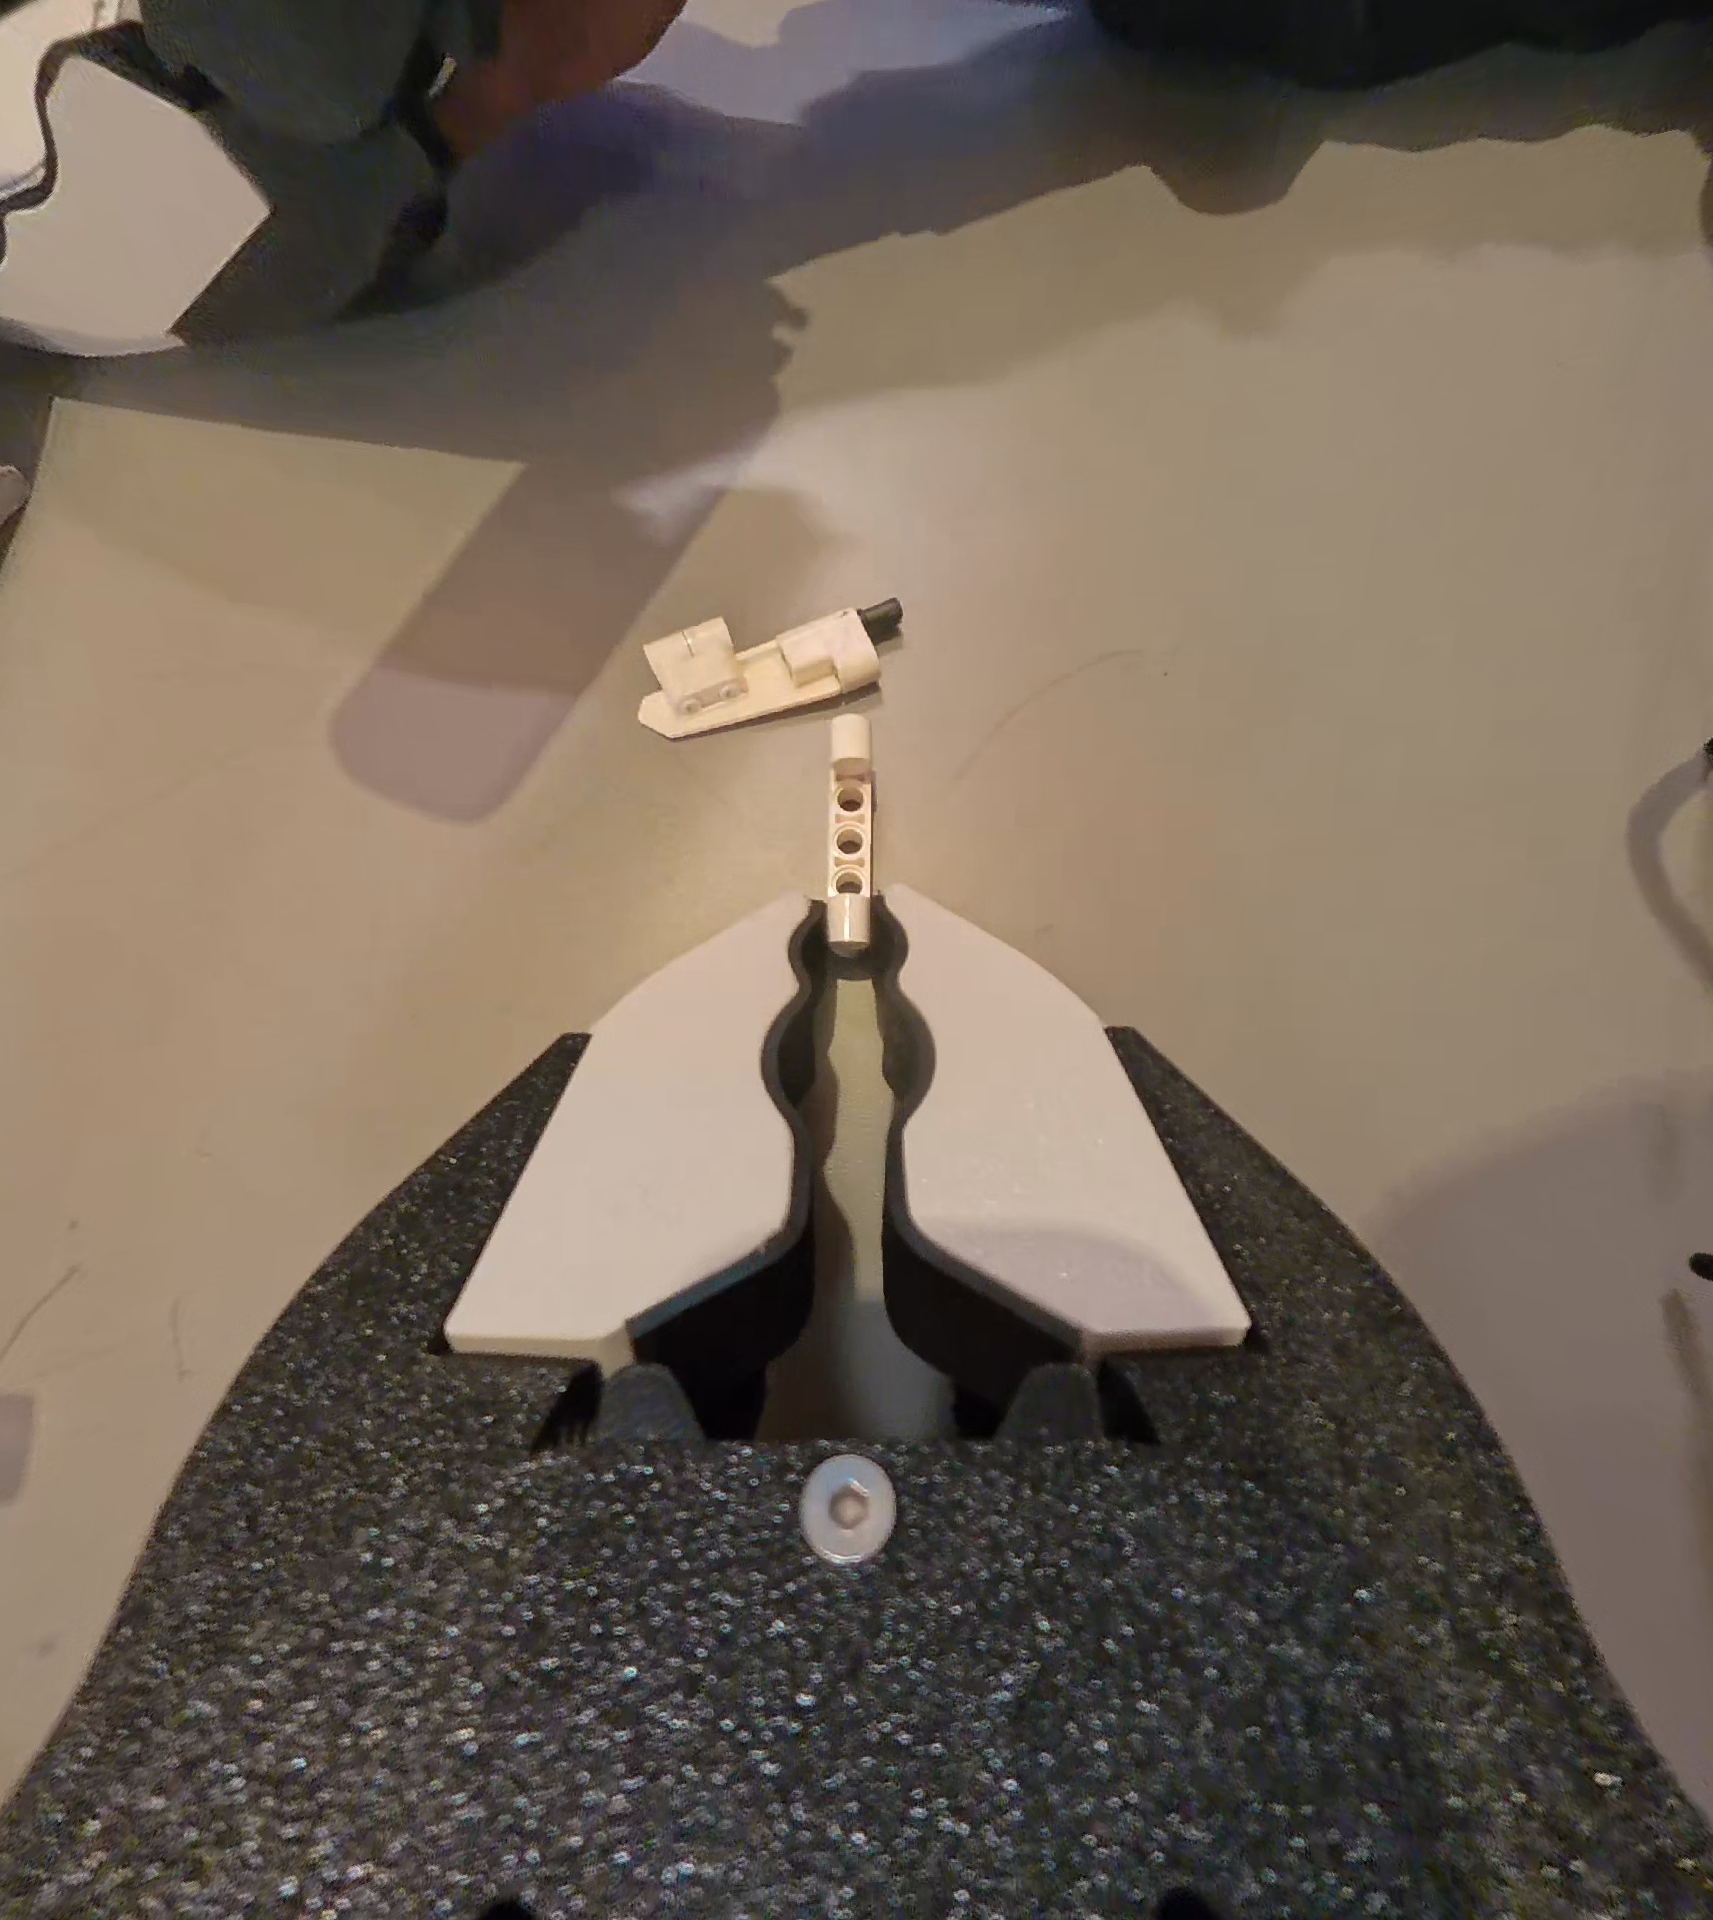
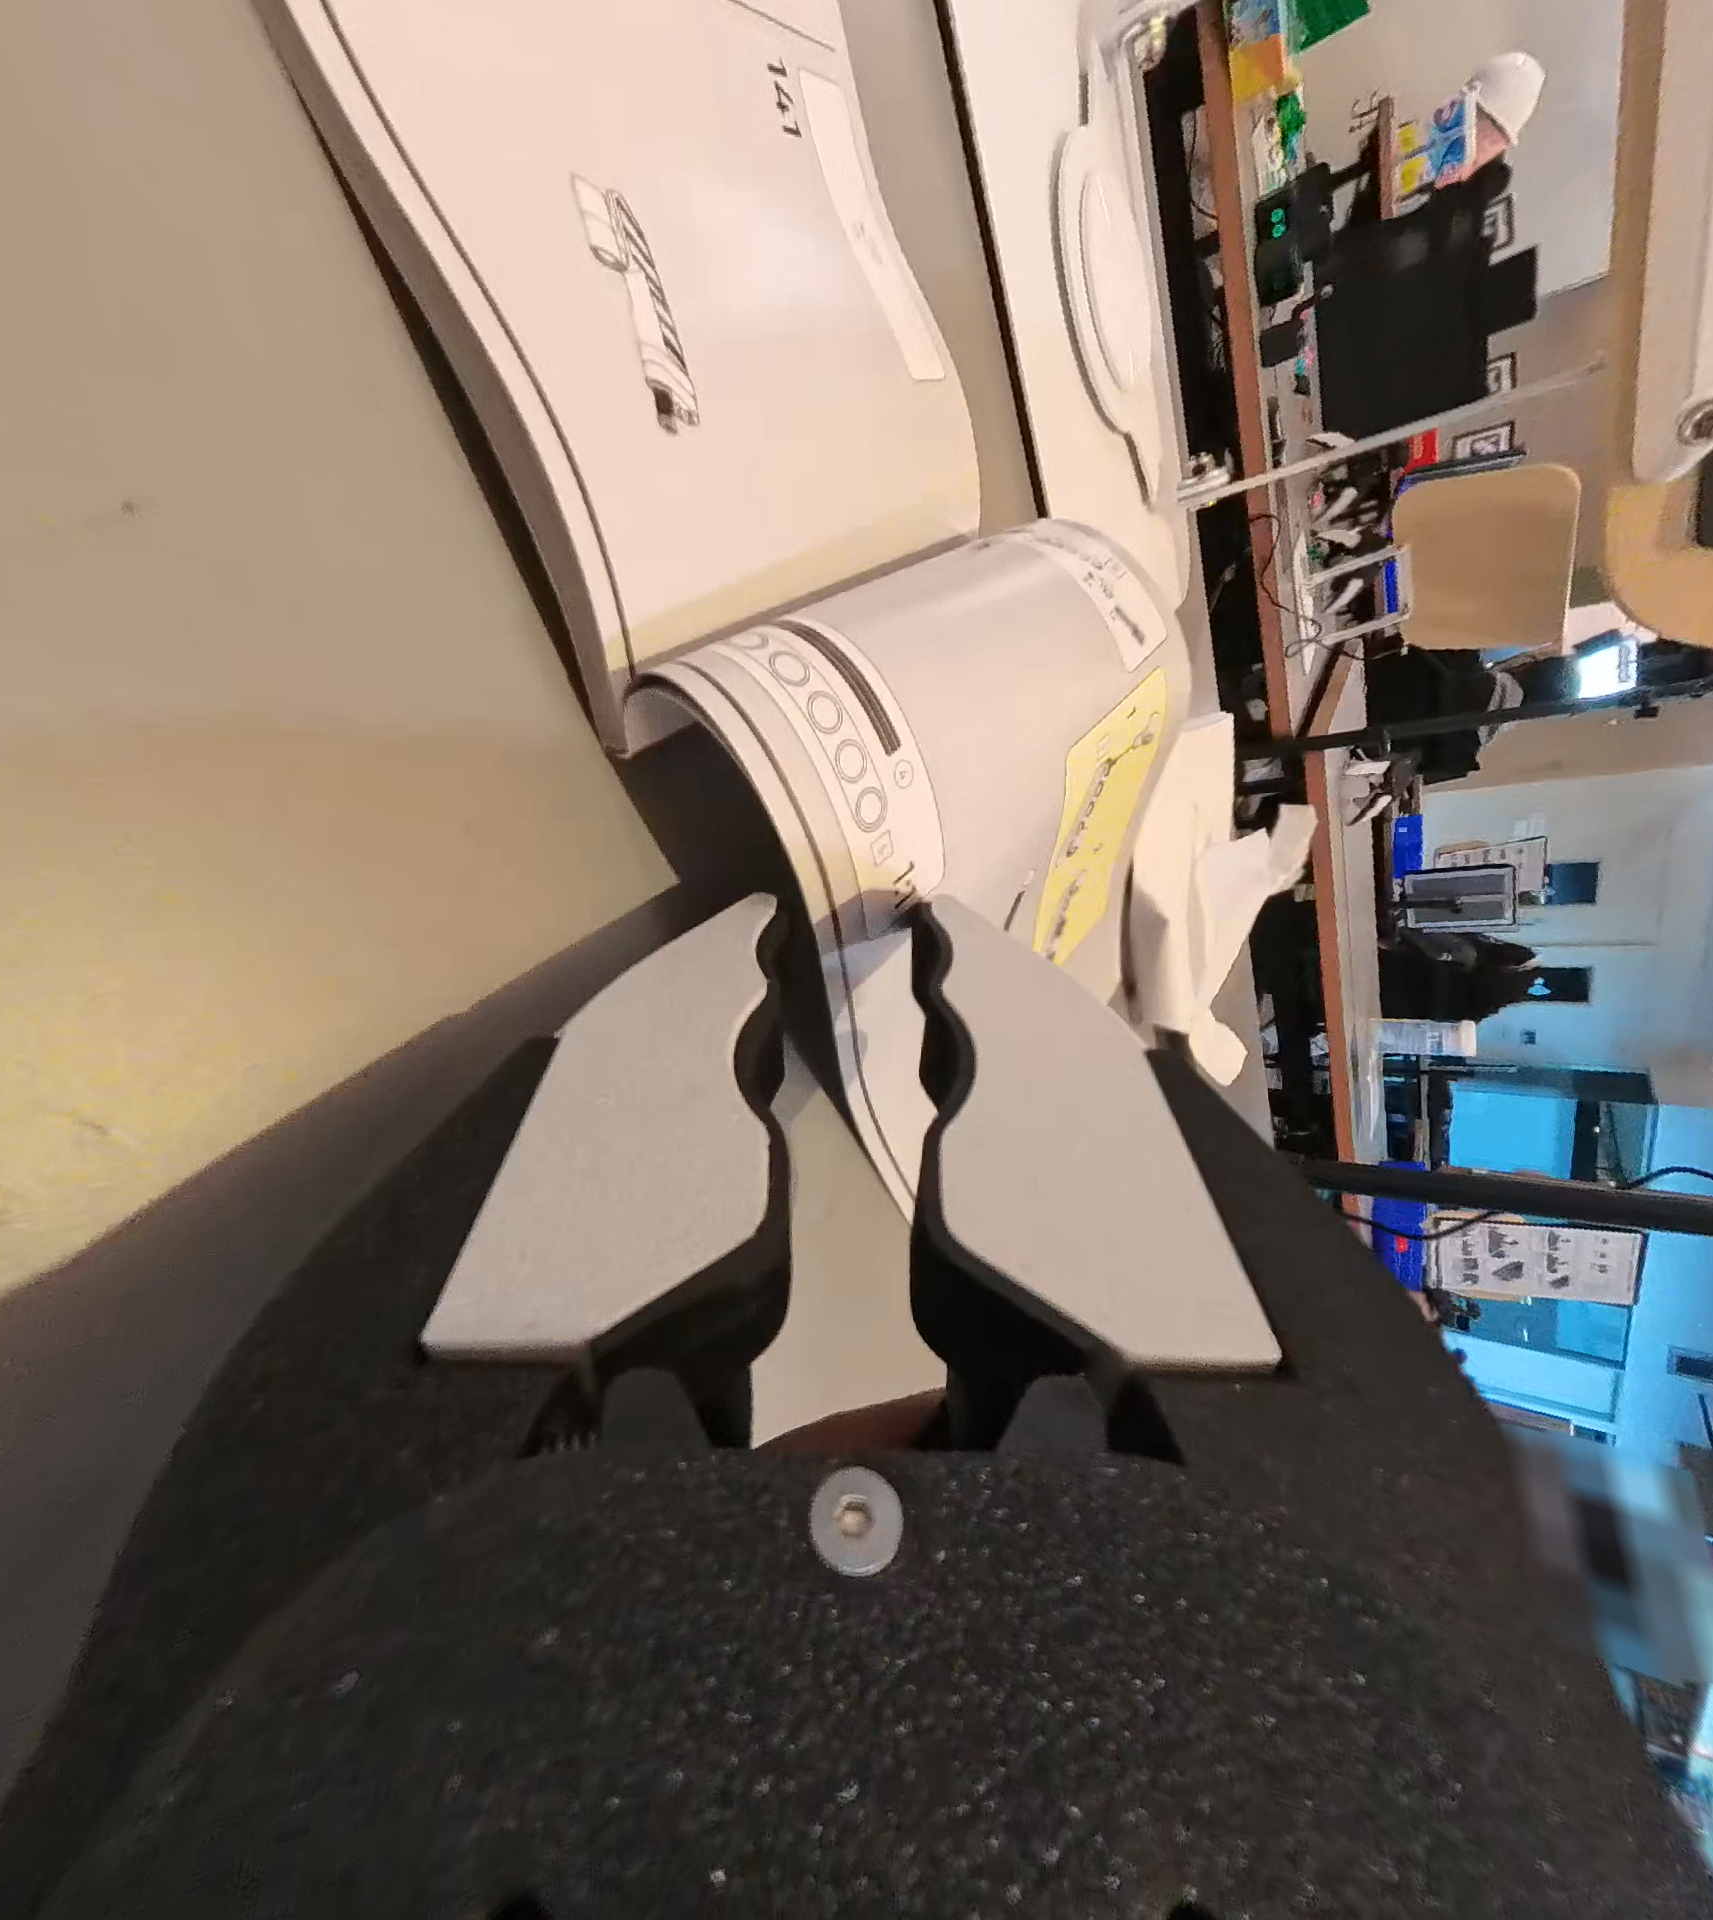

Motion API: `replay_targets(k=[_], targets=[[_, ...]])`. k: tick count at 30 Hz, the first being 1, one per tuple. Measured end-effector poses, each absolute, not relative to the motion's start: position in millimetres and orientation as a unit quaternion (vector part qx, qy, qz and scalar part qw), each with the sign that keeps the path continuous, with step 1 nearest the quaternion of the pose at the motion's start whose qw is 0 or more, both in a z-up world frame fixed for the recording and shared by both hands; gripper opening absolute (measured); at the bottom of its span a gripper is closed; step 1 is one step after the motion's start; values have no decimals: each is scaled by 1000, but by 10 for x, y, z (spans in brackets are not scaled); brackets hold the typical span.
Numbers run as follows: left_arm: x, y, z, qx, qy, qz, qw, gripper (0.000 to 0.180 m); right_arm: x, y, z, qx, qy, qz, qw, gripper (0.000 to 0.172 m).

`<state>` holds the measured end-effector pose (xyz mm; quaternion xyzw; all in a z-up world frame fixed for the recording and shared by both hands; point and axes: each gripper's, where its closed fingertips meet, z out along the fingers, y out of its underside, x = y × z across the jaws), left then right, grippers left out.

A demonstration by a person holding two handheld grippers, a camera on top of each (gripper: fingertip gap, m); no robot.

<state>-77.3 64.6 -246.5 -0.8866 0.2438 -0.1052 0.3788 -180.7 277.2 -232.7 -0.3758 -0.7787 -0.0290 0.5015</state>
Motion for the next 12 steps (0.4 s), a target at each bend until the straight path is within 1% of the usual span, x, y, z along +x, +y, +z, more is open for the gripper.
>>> replay_targets(k=[5,12], targets=[[-773,646,-2465,-887,244,-106,379,7,-1753,2801,-2355,-391,-771,-32,502,11],[-773,648,-2466,-887,243,-107,378,7,-1733,2811,-2337,-396,-758,-27,517,9]])
